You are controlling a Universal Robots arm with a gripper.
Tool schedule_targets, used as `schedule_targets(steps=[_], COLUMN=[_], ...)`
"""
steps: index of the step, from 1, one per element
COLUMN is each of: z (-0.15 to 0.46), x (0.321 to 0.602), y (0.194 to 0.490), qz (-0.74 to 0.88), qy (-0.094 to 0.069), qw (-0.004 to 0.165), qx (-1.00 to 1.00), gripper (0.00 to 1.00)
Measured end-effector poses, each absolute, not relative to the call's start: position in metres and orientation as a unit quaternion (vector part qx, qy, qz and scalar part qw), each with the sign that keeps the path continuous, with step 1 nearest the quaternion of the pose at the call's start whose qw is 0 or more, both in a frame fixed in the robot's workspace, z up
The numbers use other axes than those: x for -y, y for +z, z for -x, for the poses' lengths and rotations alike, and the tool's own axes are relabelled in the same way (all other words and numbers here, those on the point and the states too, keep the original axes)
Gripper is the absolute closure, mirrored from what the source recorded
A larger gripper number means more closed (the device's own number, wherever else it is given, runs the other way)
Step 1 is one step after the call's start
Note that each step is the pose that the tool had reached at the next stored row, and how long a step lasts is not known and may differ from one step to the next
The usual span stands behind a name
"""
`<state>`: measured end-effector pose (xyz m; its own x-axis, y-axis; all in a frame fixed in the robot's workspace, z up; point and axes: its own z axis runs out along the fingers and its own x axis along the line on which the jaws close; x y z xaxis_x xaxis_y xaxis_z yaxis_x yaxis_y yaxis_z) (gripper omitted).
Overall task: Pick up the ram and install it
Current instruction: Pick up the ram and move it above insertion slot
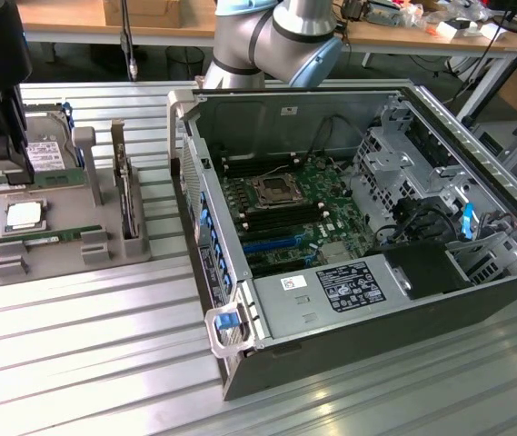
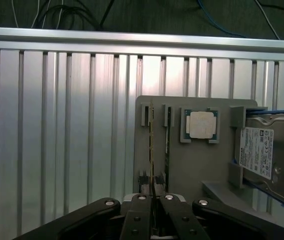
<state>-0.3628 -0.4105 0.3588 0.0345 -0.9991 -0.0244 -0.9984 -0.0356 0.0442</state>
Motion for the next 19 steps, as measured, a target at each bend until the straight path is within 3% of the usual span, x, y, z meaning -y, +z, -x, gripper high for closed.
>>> schedule_targets(steps=[19], z=[0.363], x=[0.41], y=[0.377], qz=[-0.719], qy=[-0.024], qw=[0.007], qx=[0.694], gripper=[0.87])
